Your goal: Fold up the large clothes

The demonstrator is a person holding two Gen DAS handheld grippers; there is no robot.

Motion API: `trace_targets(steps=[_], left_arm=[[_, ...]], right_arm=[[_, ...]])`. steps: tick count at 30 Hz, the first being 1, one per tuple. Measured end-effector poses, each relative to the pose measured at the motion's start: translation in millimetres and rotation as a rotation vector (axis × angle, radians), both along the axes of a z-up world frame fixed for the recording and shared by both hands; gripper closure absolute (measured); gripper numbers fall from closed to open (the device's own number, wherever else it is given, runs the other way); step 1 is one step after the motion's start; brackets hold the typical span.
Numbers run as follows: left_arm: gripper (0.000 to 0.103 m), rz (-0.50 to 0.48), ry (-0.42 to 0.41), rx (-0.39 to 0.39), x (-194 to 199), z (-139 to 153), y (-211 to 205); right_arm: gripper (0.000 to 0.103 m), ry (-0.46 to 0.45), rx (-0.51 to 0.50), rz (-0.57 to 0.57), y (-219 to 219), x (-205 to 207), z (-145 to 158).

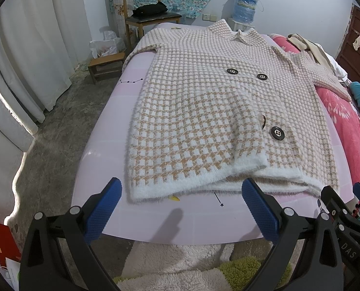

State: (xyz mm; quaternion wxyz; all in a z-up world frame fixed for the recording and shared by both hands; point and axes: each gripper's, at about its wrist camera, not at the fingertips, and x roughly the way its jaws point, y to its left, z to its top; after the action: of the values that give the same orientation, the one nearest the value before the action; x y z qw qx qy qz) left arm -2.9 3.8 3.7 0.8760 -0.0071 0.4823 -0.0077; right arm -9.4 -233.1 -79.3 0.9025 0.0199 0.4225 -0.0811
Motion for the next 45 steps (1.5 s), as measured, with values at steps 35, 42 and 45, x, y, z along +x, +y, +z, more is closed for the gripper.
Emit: trace_targets(steps=[35, 42, 45], left_arm=[[0.006, 0.001, -0.001, -0.002, -0.1, 0.8, 1.5], [0.006, 0.001, 0.0, -0.002, -0.1, 0.9, 1.7], [0.006, 0.001, 0.0, -0.002, 0.0, 0.6, 1.8]], right_arm=[[0.008, 0.001, 0.0, 0.0, 1.8, 2.1, 2.5], [0.008, 0.002, 0.0, 0.0, 1.3, 1.3, 4.2], [0.008, 0.001, -0.001, 0.0, 0.7, 1.7, 3.5]])
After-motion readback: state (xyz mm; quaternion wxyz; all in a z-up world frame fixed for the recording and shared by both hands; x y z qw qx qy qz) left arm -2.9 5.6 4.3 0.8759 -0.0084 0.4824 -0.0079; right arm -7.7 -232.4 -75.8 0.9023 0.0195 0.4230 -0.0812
